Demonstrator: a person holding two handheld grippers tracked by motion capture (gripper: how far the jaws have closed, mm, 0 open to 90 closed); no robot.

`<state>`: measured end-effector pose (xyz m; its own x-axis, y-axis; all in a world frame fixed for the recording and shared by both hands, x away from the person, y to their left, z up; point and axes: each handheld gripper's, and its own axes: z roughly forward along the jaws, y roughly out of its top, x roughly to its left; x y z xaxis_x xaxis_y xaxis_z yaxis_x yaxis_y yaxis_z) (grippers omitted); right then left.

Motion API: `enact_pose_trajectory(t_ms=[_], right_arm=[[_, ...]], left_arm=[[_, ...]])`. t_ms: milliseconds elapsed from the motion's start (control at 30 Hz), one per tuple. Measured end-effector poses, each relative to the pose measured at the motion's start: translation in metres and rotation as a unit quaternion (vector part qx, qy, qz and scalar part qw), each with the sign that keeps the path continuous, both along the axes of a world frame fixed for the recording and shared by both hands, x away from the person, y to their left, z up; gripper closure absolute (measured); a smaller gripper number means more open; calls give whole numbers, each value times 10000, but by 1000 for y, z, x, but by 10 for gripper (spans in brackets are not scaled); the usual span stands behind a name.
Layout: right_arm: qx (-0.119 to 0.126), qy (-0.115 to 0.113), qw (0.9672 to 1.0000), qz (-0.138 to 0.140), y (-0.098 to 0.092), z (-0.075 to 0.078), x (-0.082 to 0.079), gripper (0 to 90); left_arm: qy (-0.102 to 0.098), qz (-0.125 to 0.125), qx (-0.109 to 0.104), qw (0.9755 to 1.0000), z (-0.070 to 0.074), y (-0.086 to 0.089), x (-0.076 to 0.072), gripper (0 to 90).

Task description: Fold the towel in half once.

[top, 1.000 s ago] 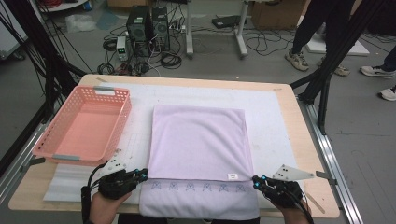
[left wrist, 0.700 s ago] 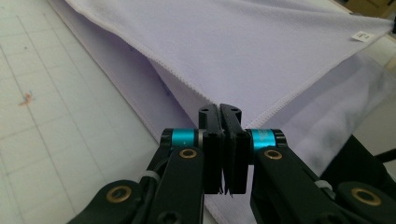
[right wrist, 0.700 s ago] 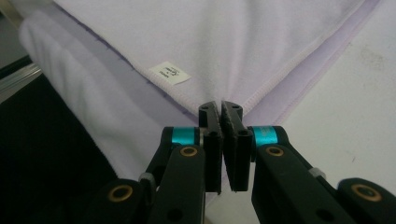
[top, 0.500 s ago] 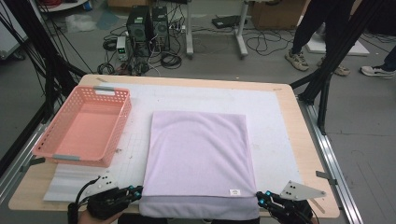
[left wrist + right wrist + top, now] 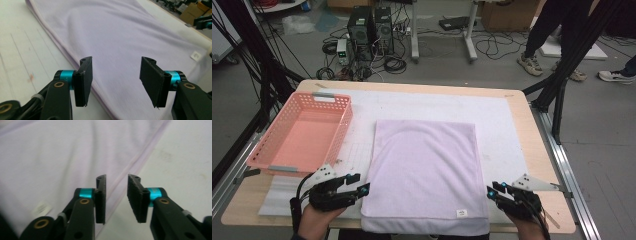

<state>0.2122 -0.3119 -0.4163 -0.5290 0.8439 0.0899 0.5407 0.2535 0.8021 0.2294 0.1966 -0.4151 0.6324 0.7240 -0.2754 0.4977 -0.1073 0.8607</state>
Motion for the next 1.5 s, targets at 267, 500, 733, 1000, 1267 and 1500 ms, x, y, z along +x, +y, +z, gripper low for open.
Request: enact_pose_trajectory(t_ms=[267,500,733,1000,1267,1500], right_arm=[[-262,284,9989,-263,23,-23,56,719],[-303,385,9987,-108,31,-30,75,879],[-495,481,9974,-191,12,-21,70,884],[-278,459,9985,-78,5,-15,82,632],[-67,190,9983,-552,2,-17,138,595],[-129,324,9970,-697,16,-20,185,580]], left_arm=[[-8,204,-65,9998,-2,-6,29,441],[91,308,-73,9995,-8,-5,48,430],[165,319,-35,9993,-11,-9,69,424],[142,474,31,9988,-9,-18,101,403],[183,791,155,9966,-11,-31,153,403],[657,1176,524,9895,-29,-29,195,403]])
